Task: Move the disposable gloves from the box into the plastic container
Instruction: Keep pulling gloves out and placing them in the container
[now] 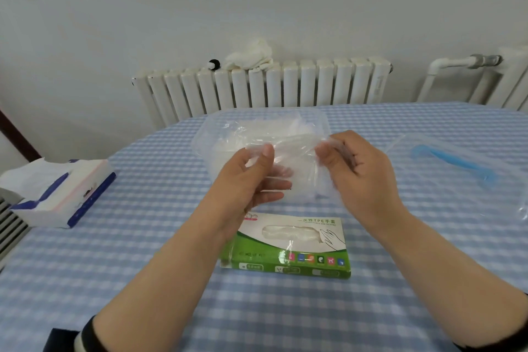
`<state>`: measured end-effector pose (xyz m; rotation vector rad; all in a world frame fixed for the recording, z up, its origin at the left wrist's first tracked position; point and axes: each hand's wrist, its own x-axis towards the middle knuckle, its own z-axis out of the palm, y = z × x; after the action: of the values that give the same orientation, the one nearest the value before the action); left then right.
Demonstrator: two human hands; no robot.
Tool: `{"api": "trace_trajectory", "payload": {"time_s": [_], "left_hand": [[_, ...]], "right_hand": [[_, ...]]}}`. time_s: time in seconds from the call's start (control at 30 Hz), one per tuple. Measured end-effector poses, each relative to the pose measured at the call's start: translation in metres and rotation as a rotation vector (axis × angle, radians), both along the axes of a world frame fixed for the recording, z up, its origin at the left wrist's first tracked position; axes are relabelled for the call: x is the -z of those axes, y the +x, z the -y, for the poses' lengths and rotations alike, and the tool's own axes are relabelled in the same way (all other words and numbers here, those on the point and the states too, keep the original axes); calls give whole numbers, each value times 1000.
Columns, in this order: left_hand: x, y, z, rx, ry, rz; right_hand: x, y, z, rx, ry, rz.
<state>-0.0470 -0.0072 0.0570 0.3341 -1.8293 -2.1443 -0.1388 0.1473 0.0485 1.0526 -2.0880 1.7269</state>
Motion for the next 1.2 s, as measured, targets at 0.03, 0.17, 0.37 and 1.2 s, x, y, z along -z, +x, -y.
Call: {"api": "trace_trajectory", "payload": {"time_s": [0.03, 0.17, 0.37, 1.2], "left_hand": [[0, 0, 2, 10, 3, 9], [-2, 2, 12, 21, -12, 26], [-12, 12, 27, 217, -117, 19], [-74, -70, 37, -170, -925, 27]], "right_hand": [[1, 0, 1, -17, -9, -62], [2, 0, 1, -131, -1, -208], [-14, -7, -3, -619, -271, 698], [-35, -19, -18, 17, -173, 294]]}}
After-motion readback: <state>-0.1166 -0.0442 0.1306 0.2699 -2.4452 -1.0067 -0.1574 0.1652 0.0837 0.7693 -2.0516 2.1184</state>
